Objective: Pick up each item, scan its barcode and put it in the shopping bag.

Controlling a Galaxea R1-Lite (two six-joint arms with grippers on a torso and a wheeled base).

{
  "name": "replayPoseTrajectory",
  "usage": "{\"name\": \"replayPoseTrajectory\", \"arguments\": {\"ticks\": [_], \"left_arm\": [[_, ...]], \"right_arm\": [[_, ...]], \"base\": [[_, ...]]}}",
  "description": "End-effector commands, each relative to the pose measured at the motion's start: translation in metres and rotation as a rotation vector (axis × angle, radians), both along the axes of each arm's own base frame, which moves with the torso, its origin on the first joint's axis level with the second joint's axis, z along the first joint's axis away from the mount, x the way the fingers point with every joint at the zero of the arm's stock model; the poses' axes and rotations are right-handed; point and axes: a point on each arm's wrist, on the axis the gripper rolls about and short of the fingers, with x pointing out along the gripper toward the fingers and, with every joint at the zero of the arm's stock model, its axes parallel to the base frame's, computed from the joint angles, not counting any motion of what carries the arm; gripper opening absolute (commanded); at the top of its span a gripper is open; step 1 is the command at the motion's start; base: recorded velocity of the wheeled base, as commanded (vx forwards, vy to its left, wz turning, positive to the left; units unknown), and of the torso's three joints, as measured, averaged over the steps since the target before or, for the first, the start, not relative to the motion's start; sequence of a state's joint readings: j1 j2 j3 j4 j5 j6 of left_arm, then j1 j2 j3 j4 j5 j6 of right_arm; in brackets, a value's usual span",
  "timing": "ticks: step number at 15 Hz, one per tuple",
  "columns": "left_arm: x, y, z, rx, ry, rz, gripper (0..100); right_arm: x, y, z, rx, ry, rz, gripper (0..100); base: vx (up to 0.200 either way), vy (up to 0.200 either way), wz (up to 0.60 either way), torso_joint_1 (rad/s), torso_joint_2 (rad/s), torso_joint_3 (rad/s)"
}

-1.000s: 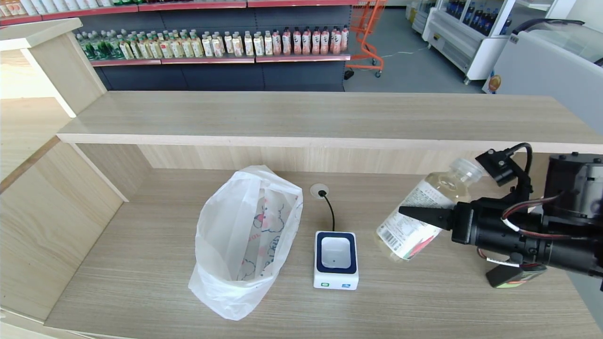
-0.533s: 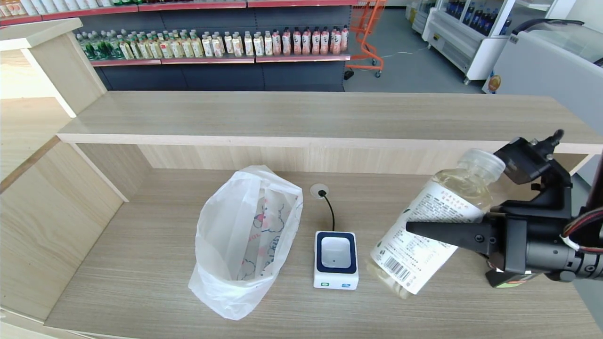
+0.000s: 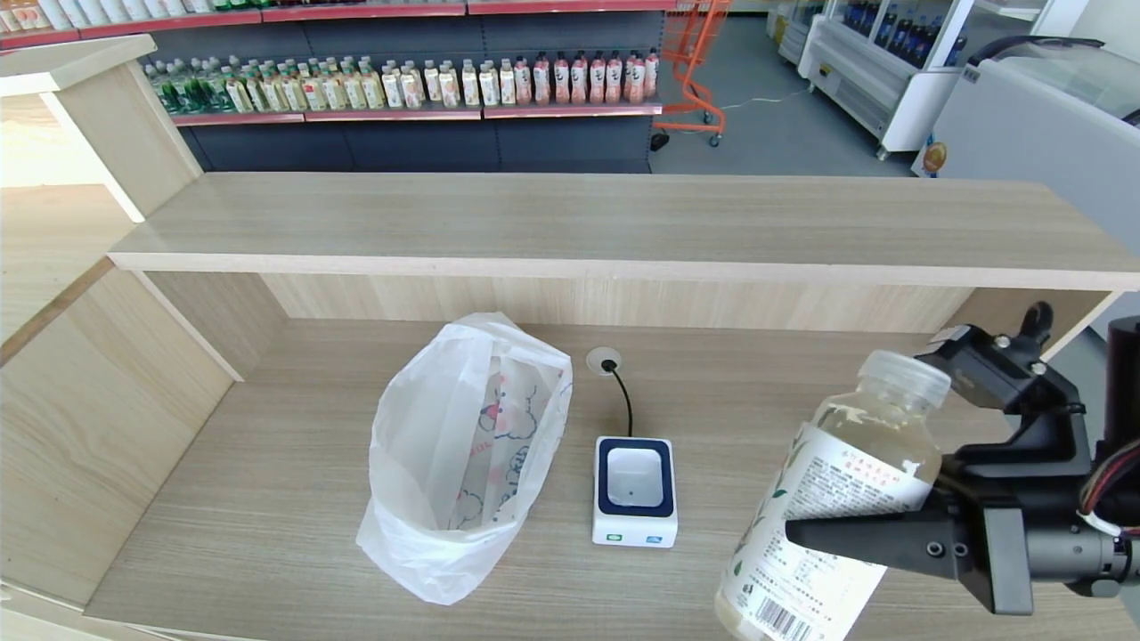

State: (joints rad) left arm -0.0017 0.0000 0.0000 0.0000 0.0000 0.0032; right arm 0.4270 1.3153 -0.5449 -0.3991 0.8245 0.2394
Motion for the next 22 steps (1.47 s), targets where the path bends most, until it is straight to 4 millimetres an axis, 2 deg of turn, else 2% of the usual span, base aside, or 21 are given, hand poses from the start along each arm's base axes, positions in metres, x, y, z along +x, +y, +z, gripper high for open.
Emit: {"name": "replayPoseTrajectory", "arguments": {"ticks": [1, 22], "left_arm": [[0.0, 0.0, 0.0, 0.0, 0.002, 0.0, 100], [0.0, 0.0, 0.0, 0.0, 0.002, 0.0, 100]], "right_arm": [[-0.005, -0.004, -0.006, -0.055, -0.028, 0.021, 0], [0.007, 0.0, 0.006, -0.04, -0.079, 0.014, 0]], "base": [[0.0, 0.0, 0.0, 0.0, 0.0, 0.0], [0.0, 0.0, 0.0, 0.0, 0.0, 0.0]]}}
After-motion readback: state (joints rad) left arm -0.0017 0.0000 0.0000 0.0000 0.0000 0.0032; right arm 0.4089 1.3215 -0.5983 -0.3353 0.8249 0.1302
